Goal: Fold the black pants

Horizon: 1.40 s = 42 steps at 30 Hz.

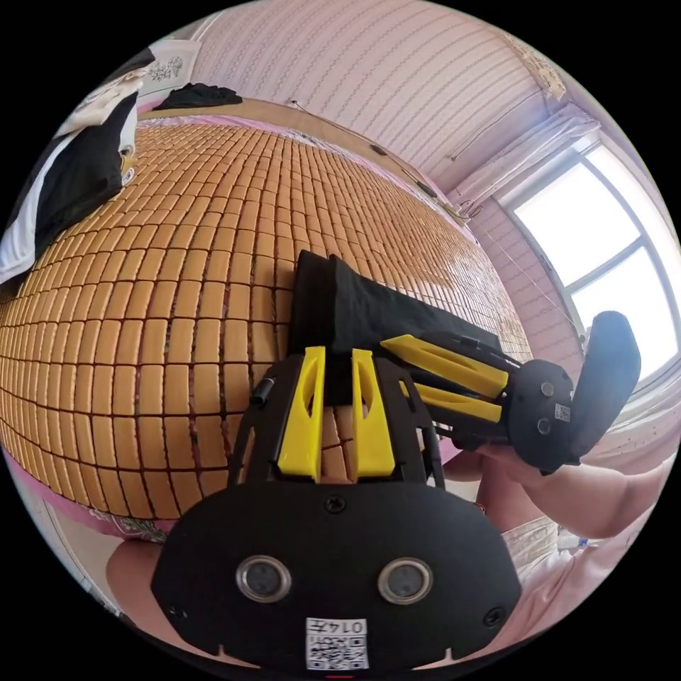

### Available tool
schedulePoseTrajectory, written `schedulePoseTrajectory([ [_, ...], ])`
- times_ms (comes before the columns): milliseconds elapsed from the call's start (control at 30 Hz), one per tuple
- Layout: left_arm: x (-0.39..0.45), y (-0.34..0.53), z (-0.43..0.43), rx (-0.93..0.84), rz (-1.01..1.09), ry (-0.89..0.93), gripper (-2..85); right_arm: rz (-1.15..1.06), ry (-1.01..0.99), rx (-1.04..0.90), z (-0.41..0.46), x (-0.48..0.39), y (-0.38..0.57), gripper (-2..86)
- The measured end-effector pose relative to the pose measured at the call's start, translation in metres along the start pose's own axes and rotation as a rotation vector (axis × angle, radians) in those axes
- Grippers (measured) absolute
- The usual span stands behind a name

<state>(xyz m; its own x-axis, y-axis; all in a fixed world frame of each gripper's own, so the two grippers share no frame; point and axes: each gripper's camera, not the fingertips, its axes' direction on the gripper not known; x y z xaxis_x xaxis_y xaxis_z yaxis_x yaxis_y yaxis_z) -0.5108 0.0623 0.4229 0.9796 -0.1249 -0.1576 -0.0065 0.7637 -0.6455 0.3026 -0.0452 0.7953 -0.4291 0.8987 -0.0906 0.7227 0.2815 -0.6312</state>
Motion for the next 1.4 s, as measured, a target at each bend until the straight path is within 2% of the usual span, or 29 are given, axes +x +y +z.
schedulePoseTrajectory([
  [167,0.050,0.001,-0.024,0.059,0.182,-0.135,3.2,0.042,0.029,0.090,-0.032,0.004,-0.003,9.1],
  [267,0.073,0.003,-0.026,0.107,0.256,-0.119,1.3,0.056,0.057,0.125,-0.044,0.010,-0.003,8.8],
  [467,0.078,-0.001,-0.054,0.222,0.265,-0.112,-0.3,0.107,0.010,0.209,-0.075,0.026,-0.004,8.7],
  [533,0.072,0.004,-0.056,0.214,0.256,-0.177,-0.1,0.097,-0.004,0.221,-0.082,0.029,-0.003,8.7],
  [600,0.057,0.007,-0.041,0.156,0.222,-0.278,0.2,0.083,-0.014,0.198,-0.081,0.032,-0.001,8.6],
  [667,0.022,0.007,0.000,-0.051,0.102,-0.252,1.3,0.098,-0.027,0.142,-0.071,0.041,0.005,8.6],
  [700,0.015,0.008,0.008,-0.093,0.076,-0.233,1.6,0.104,-0.033,0.123,-0.069,0.044,0.006,8.6],
  [767,0.007,0.015,0.006,-0.030,0.035,-0.167,2.5,0.138,-0.044,0.057,-0.067,0.059,0.015,8.5],
  [900,0.010,0.016,0.008,-0.032,0.022,-0.172,4.1,0.257,0.045,-0.006,-0.070,0.094,0.038,6.6],
  [967,0.014,0.016,0.006,-0.021,0.023,-0.180,5.0,0.354,0.152,-0.100,-0.069,0.122,0.056,2.1],
  [1100,0.031,0.025,-0.011,0.060,0.060,-0.200,5.0,0.442,0.272,-0.296,-0.057,0.155,0.080,-0.3],
  [1133,0.044,0.028,-0.015,0.073,0.107,-0.210,4.9,0.440,0.231,-0.372,-0.045,0.162,0.085,-0.3],
  [1167,0.058,0.030,-0.016,0.065,0.165,-0.231,4.8,0.448,0.191,-0.371,-0.039,0.166,0.087,-0.4],
  [1300,0.103,0.035,-0.006,0.039,0.335,-0.273,4.4,0.379,0.262,-0.358,-0.034,0.167,0.077,-0.6],
  [1400,0.131,0.035,0.019,0.013,0.399,-0.092,4.0,0.282,0.279,-0.438,-0.034,0.175,0.064,-0.9],
])
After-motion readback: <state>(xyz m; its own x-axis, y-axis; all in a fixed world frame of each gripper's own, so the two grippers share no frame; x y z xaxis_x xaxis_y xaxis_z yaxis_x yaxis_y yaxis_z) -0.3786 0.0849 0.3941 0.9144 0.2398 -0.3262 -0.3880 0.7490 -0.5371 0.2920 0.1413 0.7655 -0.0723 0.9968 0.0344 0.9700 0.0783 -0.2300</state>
